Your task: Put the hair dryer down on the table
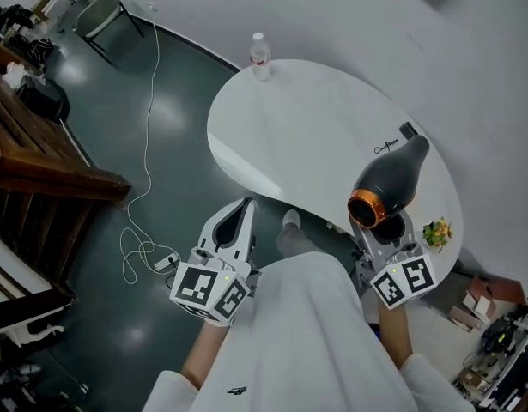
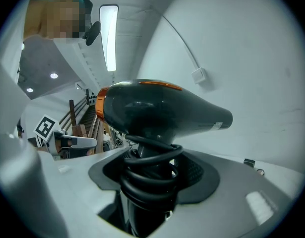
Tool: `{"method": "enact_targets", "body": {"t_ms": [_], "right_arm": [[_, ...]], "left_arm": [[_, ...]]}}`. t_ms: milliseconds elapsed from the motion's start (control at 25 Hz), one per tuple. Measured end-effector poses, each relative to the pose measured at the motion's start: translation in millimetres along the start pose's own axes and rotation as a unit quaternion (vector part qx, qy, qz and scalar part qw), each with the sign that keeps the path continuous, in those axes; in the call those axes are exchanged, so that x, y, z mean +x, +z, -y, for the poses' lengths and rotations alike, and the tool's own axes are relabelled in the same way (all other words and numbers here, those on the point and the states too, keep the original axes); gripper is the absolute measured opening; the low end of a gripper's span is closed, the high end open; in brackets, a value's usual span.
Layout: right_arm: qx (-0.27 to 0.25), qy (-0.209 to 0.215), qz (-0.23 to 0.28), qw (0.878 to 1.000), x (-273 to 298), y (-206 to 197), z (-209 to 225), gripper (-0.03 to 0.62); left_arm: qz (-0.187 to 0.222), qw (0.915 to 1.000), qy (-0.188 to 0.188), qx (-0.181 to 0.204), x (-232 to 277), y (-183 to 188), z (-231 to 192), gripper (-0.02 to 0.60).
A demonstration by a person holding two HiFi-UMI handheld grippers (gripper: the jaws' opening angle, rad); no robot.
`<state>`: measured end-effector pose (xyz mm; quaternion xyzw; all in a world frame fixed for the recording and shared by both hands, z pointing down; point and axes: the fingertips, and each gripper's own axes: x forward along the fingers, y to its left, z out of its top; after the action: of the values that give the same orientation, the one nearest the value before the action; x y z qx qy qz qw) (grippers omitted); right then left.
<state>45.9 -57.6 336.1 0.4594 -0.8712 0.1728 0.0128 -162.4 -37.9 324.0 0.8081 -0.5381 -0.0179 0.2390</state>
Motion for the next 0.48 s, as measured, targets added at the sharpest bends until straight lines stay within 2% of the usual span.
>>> {"method": "enact_targets", "body": {"t_ms": [480], "right_arm": [[-0.018,0.013,-0.001,1.000,67.4,12.6,62.8,0.285]], "left_arm": [[-0.008,0.9992,0.027,0.027,80.3,23.7,-12.7,0.009]]}}
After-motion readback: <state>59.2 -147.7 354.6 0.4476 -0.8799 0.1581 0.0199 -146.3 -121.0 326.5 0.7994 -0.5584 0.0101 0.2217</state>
